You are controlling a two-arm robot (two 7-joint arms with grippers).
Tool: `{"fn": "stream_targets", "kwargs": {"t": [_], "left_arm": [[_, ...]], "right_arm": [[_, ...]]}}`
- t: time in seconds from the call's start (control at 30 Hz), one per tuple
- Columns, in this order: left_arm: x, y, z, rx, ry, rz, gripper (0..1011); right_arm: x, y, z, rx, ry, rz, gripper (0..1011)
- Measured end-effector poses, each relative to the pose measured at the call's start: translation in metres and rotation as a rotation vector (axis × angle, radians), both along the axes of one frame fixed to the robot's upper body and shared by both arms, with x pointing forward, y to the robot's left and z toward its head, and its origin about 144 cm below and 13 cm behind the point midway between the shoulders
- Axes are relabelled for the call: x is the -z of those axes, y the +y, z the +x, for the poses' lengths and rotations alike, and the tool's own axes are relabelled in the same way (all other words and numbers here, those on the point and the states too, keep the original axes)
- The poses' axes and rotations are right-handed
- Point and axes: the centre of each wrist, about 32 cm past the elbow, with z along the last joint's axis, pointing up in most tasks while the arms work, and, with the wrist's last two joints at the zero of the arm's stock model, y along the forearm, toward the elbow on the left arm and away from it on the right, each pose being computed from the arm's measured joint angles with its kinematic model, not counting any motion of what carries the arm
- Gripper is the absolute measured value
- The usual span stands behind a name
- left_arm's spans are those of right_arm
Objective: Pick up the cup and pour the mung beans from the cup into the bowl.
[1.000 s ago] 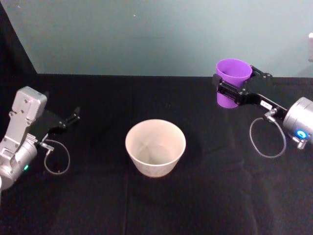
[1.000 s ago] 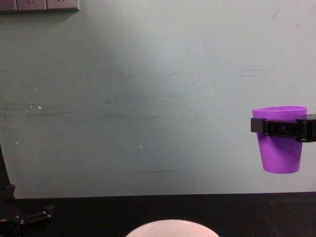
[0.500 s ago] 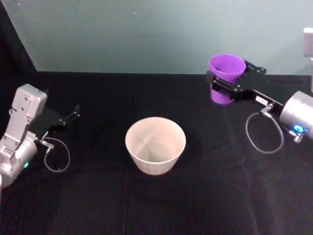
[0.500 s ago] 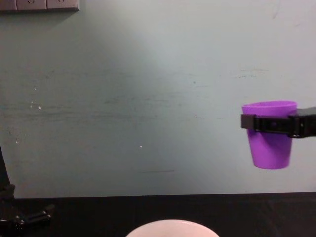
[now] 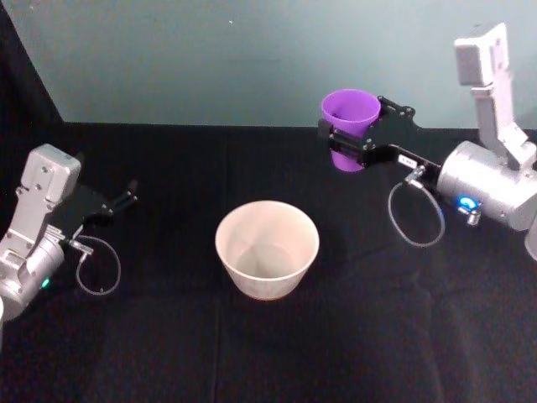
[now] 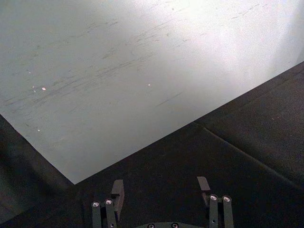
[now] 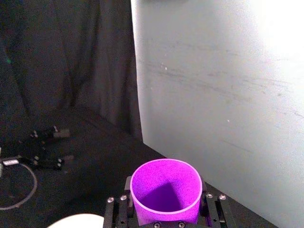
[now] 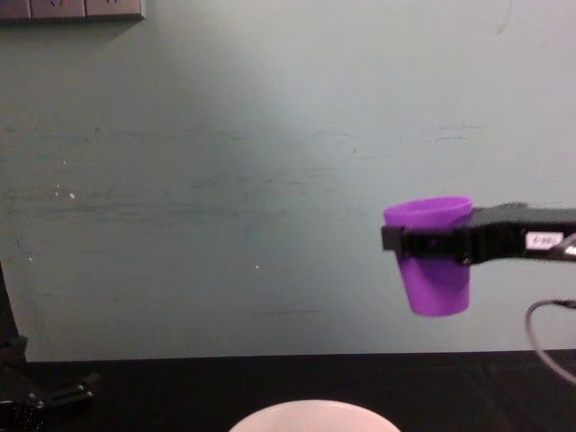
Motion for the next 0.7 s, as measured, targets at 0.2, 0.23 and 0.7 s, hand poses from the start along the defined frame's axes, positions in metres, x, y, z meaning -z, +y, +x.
{"fn": "stream_targets", "kwargs": {"t": [0.2,0.23,0.7], "left_arm": [[0.000,0.000,0.000,0.000,0.000,0.000,1000],[0.000,0.000,0.000,0.000,0.000,0.000,1000],[0.000,0.000,0.000,0.000,0.000,0.000,1000]], "right_arm": [[0.014,0.011,0.006,-0.003,-0.026,-0.080,746],[0.016,0.013,0.005,-0.002,-0.039,-0.104,746],[0.029,0.029,-0.007,0.013,-0.251,-0.392,746]]}}
